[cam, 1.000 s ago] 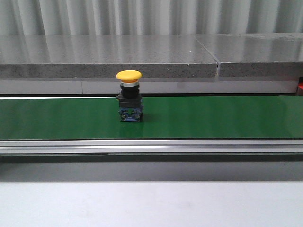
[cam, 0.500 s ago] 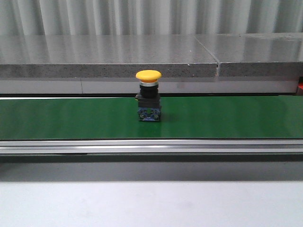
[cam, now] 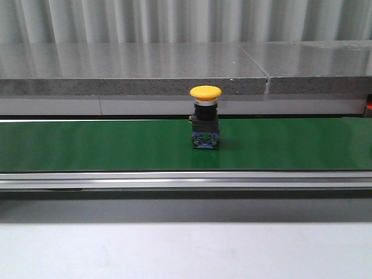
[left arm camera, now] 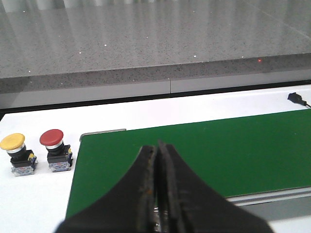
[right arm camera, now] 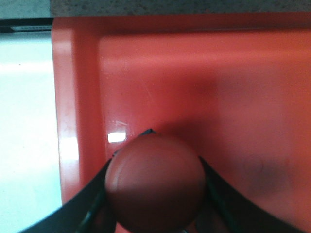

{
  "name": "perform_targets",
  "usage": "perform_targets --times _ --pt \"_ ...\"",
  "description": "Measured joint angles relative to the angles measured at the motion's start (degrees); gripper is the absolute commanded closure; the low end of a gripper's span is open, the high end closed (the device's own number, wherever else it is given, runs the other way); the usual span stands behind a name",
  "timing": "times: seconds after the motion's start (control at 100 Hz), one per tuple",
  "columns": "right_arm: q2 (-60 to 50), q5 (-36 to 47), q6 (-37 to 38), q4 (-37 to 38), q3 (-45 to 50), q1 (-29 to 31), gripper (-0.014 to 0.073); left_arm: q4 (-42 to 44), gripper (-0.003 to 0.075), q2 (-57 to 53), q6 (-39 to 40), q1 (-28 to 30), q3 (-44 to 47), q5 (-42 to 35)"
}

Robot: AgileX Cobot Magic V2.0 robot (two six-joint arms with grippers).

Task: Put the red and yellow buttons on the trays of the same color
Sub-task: 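Lower the red button into the red tray and open the right gripper, then move the right gripper back over the belt's end toward the yellow button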

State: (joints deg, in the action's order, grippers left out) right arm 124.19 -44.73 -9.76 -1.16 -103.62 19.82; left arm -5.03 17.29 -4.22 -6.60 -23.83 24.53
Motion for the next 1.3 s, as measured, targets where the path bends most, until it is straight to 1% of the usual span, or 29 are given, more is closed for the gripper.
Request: perform_targets --times 0.18,0.25,0.32,0.44,0.47,0.51,0.58,0.74,0.96,1.12,1.3 --pt "0.35 0.0 0.0 0.02 -0.1 0.0 0.052 0.0 0.074 0.0 0.0 0.0 0.0 0.0" --pt "0.48 0.0 0.0 0.02 -0.1 0.0 0.0483 0.0 0.074 0.0 0.0 0.0 0.0 0.0" --pt "0.48 0.0 0.0 0.12 -0.1 0.0 0.0396 0.0 0.074 0.0 0.0 0.0 0.0 0.0" --pt "0.48 0.0 0.0 0.12 -0.1 0.0 0.0185 0.0 0.074 0.0 0.0 0.0 0.0 0.0" --pt "0.48 0.12 0.0 0.12 -0.1 0.0 0.0145 0.0 0.074 0.0 0.0 0.0 0.0 0.0" --pt "0.48 0.27 0.0 0.12 -0.1 0.0 0.0099 0.0 0.074 0.0 0.0 0.0 0.0 0.0" --pt "0.48 0.56 0.0 0.12 -0.35 0.0 0.0056 0.0 0.074 0.0 0.0 0.0 0.0 0.0" --pt "0.48 -0.41 0.0 0.12 -2.3 0.0 0.0048 0.0 0.074 0.0 0.0 0.0 0.0 0.0" --pt "0.2 -8.05 0.0 0.12 -9.71 0.0 0.0048 0.0 0.074 0.0 0.0 0.0 0.0 0.0" --pt "-4.15 -11.07 0.0 0.0 -10.59 0.0 0.0053 0.0 0.074 0.0 0.0 0.0 0.0 0.0" --pt "-10.81 -17.38 -0.11 -0.37 -10.81 -0.45 0.0053 0.0 0.074 0.0 0.0 0.0 0.0 0.0"
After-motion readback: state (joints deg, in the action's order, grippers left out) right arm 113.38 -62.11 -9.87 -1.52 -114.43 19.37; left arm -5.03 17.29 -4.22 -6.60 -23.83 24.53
